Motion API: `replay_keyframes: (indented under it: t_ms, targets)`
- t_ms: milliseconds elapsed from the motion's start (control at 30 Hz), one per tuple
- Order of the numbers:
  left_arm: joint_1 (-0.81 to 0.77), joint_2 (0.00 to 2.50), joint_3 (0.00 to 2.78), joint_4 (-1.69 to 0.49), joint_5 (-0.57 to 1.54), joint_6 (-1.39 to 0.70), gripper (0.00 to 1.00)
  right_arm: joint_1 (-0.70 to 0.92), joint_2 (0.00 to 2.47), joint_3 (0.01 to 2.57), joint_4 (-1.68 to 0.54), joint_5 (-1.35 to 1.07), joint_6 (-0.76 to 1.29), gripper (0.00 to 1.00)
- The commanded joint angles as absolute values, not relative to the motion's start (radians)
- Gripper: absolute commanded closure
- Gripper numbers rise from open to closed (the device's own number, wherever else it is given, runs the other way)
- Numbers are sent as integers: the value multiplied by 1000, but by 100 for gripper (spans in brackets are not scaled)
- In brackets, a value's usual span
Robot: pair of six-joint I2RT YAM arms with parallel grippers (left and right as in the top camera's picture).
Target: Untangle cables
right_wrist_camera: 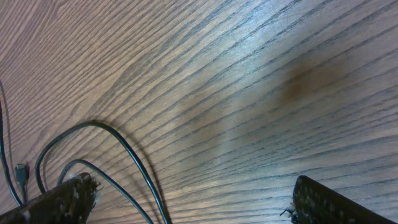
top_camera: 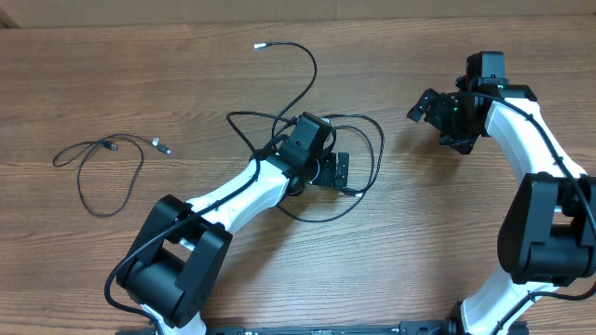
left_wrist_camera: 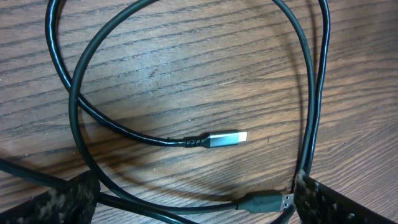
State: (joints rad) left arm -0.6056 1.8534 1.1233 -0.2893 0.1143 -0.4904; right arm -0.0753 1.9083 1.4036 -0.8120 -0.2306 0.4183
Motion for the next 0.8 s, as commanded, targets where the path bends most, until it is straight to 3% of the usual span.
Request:
replay_keyframes:
  t_ms: [0,767]
  targets:
    - [-607,1826,1121,-287,101,-479,1,-74,1884,1420,-810,-225,419,0]
    - [-607,1826,1121,-291,30,-479,0,-74,1884,1420,-810,-225,419,0]
